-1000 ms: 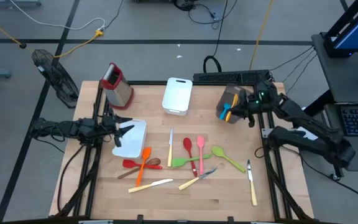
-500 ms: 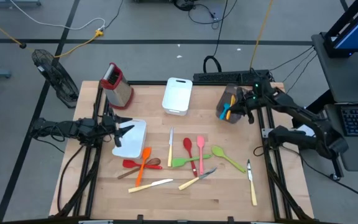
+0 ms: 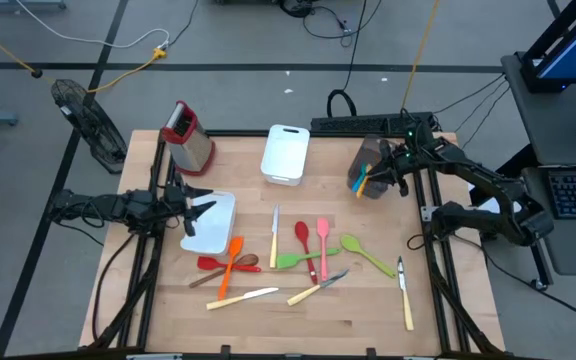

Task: Pick & Place Kitchen Items
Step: Put the orange spatula into the black bin

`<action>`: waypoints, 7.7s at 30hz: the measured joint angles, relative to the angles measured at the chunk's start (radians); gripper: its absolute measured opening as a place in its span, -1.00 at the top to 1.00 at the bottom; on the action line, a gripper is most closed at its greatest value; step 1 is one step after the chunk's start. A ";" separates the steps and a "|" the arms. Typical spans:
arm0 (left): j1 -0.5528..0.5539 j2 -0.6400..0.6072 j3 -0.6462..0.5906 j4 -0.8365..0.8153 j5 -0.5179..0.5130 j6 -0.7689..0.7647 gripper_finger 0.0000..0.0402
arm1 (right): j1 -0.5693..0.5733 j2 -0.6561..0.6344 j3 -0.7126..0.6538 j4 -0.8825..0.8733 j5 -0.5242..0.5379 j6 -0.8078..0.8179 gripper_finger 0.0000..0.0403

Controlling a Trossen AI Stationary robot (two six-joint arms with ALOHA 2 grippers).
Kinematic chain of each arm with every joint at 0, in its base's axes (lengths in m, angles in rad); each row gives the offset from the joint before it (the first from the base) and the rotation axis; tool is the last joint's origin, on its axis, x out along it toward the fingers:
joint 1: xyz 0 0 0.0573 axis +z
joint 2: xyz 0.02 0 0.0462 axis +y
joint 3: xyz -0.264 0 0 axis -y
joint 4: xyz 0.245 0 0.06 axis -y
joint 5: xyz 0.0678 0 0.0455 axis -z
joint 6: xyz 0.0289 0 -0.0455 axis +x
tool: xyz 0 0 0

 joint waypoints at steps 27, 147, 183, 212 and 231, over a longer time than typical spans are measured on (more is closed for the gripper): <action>0.000 0.000 0.000 0.000 0.000 0.000 0.15 | 0.056 -0.343 -0.001 0.263 0.034 -0.004 0.99; 0.000 0.581 0.530 -0.297 0.130 -0.429 0.15 | 0.429 -0.786 -0.354 0.470 0.602 -1.046 0.98; -0.303 1.054 0.879 -0.652 0.394 -1.116 0.15 | 0.429 -0.812 -0.354 0.449 0.549 -1.103 0.98; -0.440 1.479 1.090 -0.764 0.572 -1.820 0.15 | 0.429 -0.812 -0.354 0.444 0.548 -1.123 0.98; -0.439 1.519 1.090 -0.759 0.549 -1.942 0.15 | 0.429 -0.812 -0.354 0.444 0.548 -1.126 0.98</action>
